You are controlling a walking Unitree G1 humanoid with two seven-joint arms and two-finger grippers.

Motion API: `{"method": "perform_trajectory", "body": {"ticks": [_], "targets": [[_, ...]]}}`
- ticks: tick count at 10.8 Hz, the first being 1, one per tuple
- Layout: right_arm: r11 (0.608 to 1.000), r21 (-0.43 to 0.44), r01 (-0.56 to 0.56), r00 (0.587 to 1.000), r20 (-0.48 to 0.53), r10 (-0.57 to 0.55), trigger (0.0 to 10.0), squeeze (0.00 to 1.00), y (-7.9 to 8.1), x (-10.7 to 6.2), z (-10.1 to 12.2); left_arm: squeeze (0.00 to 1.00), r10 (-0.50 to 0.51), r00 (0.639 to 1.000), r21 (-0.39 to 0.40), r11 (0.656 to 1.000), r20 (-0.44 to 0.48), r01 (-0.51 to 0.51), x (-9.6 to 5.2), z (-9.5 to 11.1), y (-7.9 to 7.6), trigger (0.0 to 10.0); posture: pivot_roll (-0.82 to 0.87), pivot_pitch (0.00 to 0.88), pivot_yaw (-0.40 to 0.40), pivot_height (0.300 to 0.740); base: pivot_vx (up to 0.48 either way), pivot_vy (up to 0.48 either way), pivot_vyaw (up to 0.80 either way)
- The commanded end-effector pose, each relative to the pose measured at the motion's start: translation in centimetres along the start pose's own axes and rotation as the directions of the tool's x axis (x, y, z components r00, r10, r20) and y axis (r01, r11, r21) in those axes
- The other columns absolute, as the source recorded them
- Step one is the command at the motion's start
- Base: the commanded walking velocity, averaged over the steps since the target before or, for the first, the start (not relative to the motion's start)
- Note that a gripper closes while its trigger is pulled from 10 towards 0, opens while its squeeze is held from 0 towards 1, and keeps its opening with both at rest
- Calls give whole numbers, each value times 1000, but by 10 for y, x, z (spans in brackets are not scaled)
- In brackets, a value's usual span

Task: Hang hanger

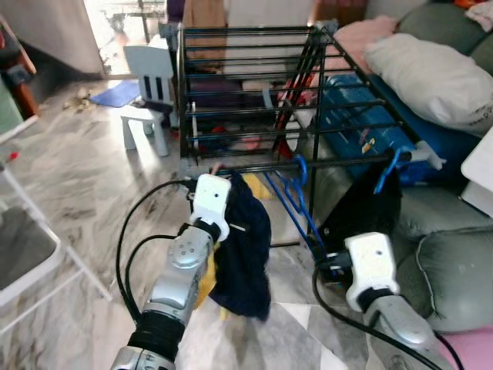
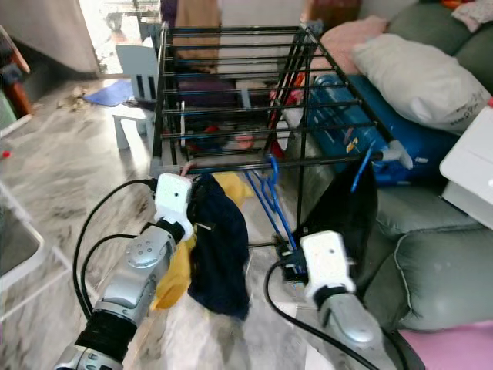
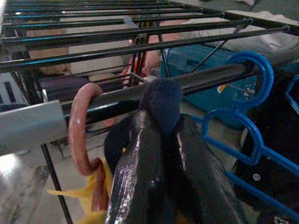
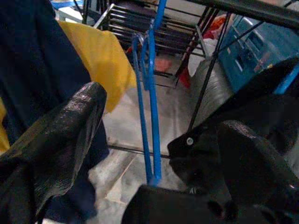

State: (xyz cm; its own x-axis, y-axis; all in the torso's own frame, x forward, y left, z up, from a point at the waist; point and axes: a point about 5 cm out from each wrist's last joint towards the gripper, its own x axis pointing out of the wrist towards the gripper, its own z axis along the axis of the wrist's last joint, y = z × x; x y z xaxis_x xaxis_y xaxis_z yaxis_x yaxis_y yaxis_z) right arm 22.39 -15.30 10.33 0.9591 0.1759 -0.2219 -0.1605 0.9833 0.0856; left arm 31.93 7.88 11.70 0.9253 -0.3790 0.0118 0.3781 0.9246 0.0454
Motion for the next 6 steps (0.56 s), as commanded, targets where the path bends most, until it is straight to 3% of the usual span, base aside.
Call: {"method": "perform_trajectory", "body": {"ticks": [1, 5, 6], "targets": [[999, 7, -41, 999, -31, 41, 10000, 0, 0, 2, -3, 0, 2, 1000, 18, 1000, 22, -3, 3, 8, 0, 10000, -33, 0, -38, 740, 0, 0, 0], [999, -11, -48, 997, -61, 47, 10000, 0, -16, 16, -3, 0, 1, 1000, 38, 999, 30, -2, 0, 11, 7, 10000, -11, 0, -38, 740, 0, 0, 0], [999, -9, -53, 996, -68, 52, 10000, 0, -15, 15, -5, 0, -48, 998, 26, 999, 33, 48, -5, 11, 3, 10000, 0, 0, -43, 740, 0, 0, 0]]}}
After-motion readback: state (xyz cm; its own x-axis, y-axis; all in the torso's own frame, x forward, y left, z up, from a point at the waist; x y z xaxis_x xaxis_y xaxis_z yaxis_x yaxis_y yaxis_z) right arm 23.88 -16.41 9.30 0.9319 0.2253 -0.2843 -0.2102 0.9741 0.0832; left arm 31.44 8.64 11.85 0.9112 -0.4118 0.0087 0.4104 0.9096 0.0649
